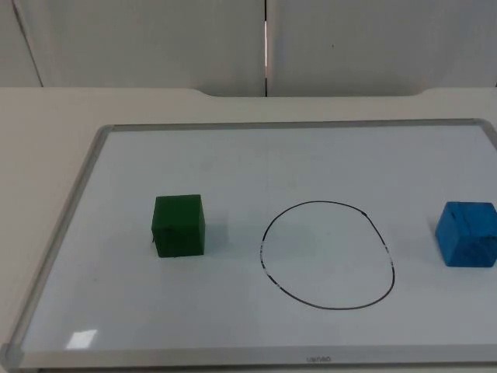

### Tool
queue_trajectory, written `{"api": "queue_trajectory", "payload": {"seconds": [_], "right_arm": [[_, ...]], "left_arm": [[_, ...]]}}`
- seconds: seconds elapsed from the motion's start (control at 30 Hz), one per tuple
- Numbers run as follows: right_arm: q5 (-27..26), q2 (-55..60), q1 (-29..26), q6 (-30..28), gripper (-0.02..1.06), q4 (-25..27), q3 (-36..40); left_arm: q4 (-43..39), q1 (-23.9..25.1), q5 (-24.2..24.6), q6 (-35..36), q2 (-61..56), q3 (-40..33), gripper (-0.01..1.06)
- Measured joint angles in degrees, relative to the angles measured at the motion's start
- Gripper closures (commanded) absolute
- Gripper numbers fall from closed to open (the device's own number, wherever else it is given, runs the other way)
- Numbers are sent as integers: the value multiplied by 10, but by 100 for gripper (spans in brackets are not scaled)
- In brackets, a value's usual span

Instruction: Push the two cubes into the marked area.

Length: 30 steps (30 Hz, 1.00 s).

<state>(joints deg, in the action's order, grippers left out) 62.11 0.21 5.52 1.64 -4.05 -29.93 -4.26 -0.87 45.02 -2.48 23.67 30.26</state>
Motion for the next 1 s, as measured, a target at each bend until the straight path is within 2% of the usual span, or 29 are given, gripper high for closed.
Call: {"api": "queue_trajectory", "payload": {"seconds": [0.07,0.2,0.23,0.37,0.4,0.53,0.57,0.67,0.8,0.83,0.93,1.0], "right_arm": [[0,0,0,0,-1,0,0],[0,0,0,0,-1,0,0],[0,0,0,0,-1,0,0],[0,0,0,0,-1,0,0],[0,0,0,0,-1,0,0],[0,0,0,0,-1,0,0],[0,0,0,0,-1,0,0],[0,0,0,0,-1,0,0],[0,0,0,0,-1,0,0],[0,0,0,0,-1,0,0],[0,0,0,0,-1,0,0],[0,0,0,0,-1,0,0]], "left_arm": [[2,0,-9,0,11,0,2],[23,0,-31,-1,45,0,23],[34,0,-40,-1,58,0,23],[67,0,-76,-2,100,0,54],[72,0,-82,-2,106,0,54],[106,0,-116,-7,142,0,83],[121,0,-123,-17,152,0,83],[164,0,-131,-58,174,0,99],[332,0,-135,-248,242,0,105],[332,0,-135,-248,242,0,105],[434,0,-146,-338,289,0,105],[458,0,-152,-357,305,0,105]]}}
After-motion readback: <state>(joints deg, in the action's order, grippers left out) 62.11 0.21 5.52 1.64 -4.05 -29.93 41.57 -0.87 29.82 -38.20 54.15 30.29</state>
